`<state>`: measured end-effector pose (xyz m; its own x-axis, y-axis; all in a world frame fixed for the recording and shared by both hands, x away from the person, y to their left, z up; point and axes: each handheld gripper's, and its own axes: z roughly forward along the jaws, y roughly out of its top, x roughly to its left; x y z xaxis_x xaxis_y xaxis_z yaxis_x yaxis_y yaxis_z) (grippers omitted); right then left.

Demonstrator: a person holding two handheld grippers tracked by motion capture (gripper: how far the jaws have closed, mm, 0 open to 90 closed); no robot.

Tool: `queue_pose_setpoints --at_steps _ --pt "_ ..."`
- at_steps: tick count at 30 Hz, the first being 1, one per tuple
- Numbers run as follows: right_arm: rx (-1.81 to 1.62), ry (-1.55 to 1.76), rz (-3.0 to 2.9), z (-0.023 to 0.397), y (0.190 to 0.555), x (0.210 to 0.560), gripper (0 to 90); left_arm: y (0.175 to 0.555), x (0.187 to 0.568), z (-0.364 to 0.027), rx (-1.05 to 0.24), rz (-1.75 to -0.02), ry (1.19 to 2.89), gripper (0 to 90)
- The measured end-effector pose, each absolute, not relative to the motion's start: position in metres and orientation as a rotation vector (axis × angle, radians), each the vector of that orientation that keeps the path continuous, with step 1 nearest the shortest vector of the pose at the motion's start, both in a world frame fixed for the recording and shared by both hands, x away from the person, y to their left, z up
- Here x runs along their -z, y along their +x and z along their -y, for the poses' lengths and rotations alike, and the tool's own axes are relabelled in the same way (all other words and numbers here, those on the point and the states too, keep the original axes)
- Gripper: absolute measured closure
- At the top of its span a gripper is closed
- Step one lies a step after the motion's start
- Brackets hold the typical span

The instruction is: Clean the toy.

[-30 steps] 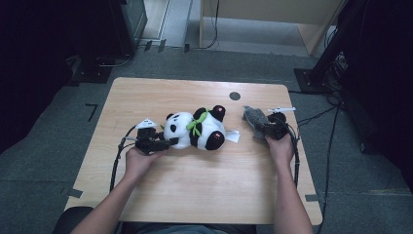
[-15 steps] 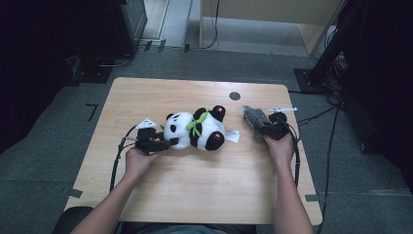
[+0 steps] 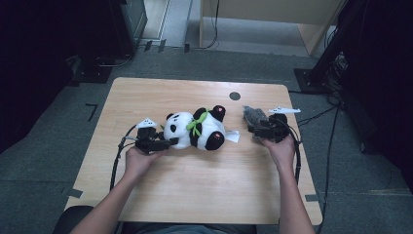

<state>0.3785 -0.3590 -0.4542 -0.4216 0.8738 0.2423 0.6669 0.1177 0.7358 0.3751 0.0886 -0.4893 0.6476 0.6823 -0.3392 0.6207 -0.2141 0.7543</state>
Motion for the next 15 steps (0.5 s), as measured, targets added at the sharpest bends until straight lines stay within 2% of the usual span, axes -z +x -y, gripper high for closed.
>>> queue_pose_setpoints --at_steps 12,15 --pt "-1.275 1.314 -2.220 0.319 0.353 0.430 28.5 0.376 0.486 -0.088 -0.080 -1.029 1.912 39.7" --pt "-1.307 1.247 -2.232 0.307 0.348 0.424 30.8 0.376 0.484 -0.087 -0.088 -1.027 1.913 40.8"
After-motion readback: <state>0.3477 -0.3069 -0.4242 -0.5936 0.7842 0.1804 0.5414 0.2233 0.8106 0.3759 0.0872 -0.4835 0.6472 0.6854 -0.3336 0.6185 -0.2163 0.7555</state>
